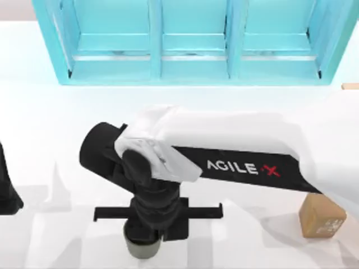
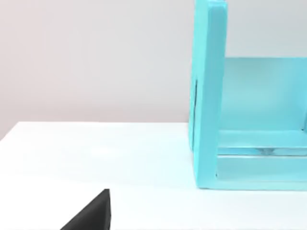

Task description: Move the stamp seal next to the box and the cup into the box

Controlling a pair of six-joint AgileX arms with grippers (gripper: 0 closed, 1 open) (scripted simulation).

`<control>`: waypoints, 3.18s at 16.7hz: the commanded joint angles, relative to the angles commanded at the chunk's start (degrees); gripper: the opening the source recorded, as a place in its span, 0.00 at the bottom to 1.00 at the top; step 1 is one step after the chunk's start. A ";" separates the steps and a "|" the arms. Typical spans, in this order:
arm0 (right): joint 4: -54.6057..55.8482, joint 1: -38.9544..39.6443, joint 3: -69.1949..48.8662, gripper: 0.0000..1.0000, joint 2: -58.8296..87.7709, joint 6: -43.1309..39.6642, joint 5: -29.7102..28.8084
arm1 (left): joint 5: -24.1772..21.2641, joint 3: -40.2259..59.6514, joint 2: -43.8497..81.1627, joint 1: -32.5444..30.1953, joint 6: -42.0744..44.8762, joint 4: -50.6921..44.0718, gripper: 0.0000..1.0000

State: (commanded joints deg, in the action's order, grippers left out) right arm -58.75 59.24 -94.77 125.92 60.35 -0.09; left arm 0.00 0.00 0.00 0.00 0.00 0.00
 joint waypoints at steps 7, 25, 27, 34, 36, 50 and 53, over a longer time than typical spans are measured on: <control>-2.66 -2.03 2.10 0.00 -4.38 -1.80 -0.04 | 0.00 0.00 0.00 0.00 0.00 0.00 1.00; -12.67 -17.13 11.26 0.00 -24.67 -17.46 -0.16 | 0.00 0.00 0.00 0.00 0.00 0.00 1.00; -12.45 -24.55 13.20 0.00 -26.38 -24.74 -0.41 | 0.00 0.00 0.00 0.00 0.00 0.00 1.00; -10.72 -60.29 23.24 0.00 -35.19 -60.77 -2.03 | 0.00 0.00 0.00 0.00 0.00 0.00 1.00; -9.74 -70.20 26.50 0.00 -38.07 -70.83 -2.42 | 0.00 0.00 0.00 0.00 0.00 0.00 1.00; -6.31 -88.11 34.64 0.00 -44.25 -88.95 -2.37 | 0.00 0.00 0.00 0.00 0.00 0.00 1.00; -2.50 -87.78 37.71 0.00 -43.57 -88.52 -2.39 | 0.00 0.00 0.00 0.00 0.00 0.00 1.00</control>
State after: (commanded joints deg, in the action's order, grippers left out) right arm -61.25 -28.54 -57.06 82.36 -28.17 -2.49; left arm 0.00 0.00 0.00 0.00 0.00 0.00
